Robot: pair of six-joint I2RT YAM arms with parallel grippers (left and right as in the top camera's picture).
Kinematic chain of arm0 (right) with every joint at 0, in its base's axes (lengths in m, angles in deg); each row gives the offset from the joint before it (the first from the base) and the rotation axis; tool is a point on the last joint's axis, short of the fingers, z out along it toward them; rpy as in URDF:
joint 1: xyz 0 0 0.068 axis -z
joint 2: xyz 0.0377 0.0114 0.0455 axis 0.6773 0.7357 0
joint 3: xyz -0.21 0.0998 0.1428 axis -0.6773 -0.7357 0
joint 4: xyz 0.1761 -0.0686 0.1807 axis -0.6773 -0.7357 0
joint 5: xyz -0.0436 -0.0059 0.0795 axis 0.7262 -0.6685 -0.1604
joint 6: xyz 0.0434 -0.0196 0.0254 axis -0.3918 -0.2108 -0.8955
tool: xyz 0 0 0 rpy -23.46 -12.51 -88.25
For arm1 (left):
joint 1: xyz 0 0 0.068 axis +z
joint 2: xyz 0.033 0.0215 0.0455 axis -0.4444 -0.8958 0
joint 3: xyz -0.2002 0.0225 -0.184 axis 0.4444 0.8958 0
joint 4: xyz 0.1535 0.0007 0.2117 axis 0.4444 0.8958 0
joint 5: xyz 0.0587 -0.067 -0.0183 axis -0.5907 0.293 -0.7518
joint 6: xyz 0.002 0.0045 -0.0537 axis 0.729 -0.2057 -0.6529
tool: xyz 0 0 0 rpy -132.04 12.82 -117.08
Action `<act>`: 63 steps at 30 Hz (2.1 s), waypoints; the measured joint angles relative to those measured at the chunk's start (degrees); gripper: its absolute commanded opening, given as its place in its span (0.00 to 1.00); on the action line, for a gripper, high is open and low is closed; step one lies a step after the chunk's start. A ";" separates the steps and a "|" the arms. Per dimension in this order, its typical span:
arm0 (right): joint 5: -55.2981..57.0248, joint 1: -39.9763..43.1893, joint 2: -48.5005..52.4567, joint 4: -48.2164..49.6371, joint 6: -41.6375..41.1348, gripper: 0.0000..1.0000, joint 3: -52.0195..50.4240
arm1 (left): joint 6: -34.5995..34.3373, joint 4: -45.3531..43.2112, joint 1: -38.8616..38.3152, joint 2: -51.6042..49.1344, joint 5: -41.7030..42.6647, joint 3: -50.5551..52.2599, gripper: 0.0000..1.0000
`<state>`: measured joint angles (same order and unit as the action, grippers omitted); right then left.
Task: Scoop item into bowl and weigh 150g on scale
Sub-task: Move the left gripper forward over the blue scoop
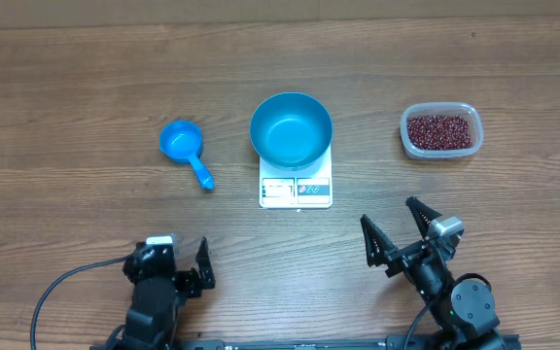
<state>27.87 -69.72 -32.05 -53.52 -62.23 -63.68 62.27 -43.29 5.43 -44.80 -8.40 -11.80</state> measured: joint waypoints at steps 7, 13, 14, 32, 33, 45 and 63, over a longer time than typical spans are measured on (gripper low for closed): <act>-0.02 0.00 0.00 0.02 -0.02 1.00 0.00 | -0.07 -2.43 0.00 -0.26 5.38 -2.43 1.00; -0.02 0.00 0.00 0.04 0.00 1.00 0.00 | 2.14 3.74 0.00 -8.52 3.98 -14.23 1.00; 0.00 0.00 0.00 0.04 -0.02 1.00 0.00 | 2.64 3.69 0.00 -11.65 3.48 -17.38 1.00; 0.00 0.00 -0.04 0.02 -0.02 1.00 0.00 | 4.79 20.17 2.45 -67.21 3.96 -68.94 1.00; 0.00 0.00 -0.04 0.04 0.00 1.00 0.00 | 4.81 21.81 3.10 -69.31 5.29 -70.66 0.99; 0.00 0.00 -0.04 0.02 -0.04 1.00 0.00 | 4.79 26.05 4.22 -75.80 9.66 -73.09 1.00; 0.00 0.00 -0.04 0.02 0.00 1.00 0.00 | 4.15 21.40 4.22 -75.80 10.75 -73.13 1.00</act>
<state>27.87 -69.72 -32.09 -53.50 -62.23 -63.68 66.42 -21.89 9.65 -120.60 2.35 -84.94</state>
